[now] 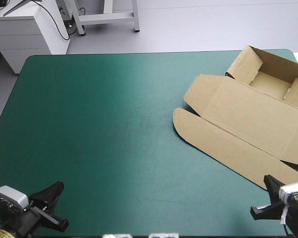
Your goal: Fold the box
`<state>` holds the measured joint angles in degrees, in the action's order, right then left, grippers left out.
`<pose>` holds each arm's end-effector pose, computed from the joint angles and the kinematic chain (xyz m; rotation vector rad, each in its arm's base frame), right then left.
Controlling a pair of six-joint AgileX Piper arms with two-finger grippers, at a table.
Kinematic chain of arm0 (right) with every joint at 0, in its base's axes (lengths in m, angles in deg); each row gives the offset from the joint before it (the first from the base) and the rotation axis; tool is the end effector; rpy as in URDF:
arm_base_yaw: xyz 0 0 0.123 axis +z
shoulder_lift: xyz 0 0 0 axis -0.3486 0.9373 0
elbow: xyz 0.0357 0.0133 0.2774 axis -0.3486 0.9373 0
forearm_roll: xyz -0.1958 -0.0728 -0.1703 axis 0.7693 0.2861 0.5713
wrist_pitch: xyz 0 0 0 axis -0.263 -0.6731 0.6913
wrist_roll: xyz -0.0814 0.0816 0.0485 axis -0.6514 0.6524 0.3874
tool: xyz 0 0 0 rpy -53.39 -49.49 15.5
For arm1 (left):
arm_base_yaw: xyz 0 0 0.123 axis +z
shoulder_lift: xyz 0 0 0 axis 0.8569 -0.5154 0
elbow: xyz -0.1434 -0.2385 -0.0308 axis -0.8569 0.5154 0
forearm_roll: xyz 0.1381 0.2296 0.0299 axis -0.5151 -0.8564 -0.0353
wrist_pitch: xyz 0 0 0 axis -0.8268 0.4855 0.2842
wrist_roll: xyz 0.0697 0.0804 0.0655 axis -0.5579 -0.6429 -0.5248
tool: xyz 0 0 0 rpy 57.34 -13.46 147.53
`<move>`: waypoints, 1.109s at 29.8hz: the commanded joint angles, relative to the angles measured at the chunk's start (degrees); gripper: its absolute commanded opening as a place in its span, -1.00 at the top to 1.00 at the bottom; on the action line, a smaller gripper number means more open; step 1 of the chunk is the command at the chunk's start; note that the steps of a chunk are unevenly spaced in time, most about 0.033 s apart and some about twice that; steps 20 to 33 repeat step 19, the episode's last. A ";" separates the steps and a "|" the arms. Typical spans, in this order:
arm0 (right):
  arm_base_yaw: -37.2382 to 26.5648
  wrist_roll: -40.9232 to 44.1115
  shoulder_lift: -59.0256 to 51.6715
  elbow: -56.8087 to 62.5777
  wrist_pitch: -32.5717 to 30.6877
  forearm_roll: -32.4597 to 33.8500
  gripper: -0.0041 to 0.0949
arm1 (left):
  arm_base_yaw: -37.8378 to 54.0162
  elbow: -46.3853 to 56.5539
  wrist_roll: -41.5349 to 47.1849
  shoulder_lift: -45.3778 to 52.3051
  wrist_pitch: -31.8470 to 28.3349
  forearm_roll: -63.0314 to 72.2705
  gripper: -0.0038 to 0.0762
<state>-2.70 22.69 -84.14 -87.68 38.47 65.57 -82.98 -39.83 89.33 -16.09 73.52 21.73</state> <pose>0.0766 0.0110 0.2870 -0.1768 1.8990 0.1449 0.0670 -0.0383 0.2701 0.3235 1.8533 -0.4283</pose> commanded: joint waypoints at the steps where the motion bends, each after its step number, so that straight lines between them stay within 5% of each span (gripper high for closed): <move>1: -0.10 0.00 -2.04 -0.99 3.14 1.49 0.95 | 0.05 -1.36 -0.16 -0.95 -4.29 0.66 0.92; 33: -0.10 0.00 -3.84 2.88 5.69 0.06 0.95 | 0.05 -1.36 -0.16 -0.95 -4.29 0.66 0.92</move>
